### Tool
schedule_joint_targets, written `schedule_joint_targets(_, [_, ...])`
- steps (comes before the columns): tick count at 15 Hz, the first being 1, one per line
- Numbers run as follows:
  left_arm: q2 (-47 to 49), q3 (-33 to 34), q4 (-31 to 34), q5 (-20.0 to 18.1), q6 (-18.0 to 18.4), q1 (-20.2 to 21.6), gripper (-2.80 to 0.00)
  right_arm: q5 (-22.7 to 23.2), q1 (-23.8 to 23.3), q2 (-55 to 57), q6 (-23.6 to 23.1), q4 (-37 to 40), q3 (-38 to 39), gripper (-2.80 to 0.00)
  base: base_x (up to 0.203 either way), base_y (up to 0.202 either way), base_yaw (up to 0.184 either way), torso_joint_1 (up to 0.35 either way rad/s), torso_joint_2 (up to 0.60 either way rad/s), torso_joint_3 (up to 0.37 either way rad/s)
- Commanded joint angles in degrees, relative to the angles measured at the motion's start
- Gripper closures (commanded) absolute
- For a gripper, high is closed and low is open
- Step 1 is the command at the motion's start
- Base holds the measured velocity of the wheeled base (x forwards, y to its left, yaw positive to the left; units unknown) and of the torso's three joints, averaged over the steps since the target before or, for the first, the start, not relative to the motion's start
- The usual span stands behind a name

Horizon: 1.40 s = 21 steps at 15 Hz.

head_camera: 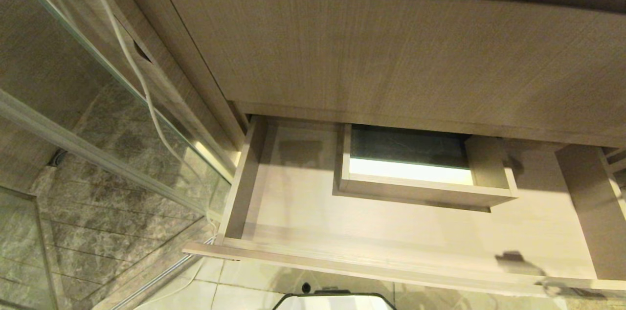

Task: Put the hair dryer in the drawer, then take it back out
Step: Close the drawer

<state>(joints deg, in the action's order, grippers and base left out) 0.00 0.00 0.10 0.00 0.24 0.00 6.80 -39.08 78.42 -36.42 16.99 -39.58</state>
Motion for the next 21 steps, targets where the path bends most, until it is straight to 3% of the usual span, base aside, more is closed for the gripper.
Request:
schedule_joint_targets(1, [0.00,0.00,-0.01,0.00,0.02,0.00,0.00,-0.30,0.02,-0.28,-2.24,2.65,0.36,0.00,0.000,0.000,0.000,0.000,0.00,0.000])
schedule_joint_targets(3, [0.00,0.09,-0.01,0.00,0.02,0.00,0.00,-3.60,0.00,-0.31,-4.06,7.45,0.82,0.00,0.000,0.000,0.000,0.000,0.00,0.000])
schedule_joint_targets(6, [-0.07,0.00,-0.01,0.00,0.02,0.00,0.00,-4.48,0.04,2.28,-4.17,10.45,1.00,0.00,0.000,0.000,0.000,0.000,0.00,0.000])
schedule_joint_targets(12, [0.00,0.01,-0.01,0.00,0.02,0.00,0.00,-4.52,0.39,12.97,-4.33,11.06,0.30,0.00,0.000,0.000,0.000,0.000,0.00,0.000])
schedule_joint_targets(17, [0.00,0.01,-0.01,0.00,0.02,0.00,0.00,-7.25,0.67,21.70,-8.45,11.51,-0.16,0.00,0.000,0.000,0.000,0.000,0.00,0.000])
schedule_joint_targets(21, [0.00,0.00,-0.01,0.00,0.02,0.00,0.00,-6.74,0.53,24.71,-9.33,10.75,-1.71,0.00,0.000,0.000,0.000,0.000,0.00,0.000])
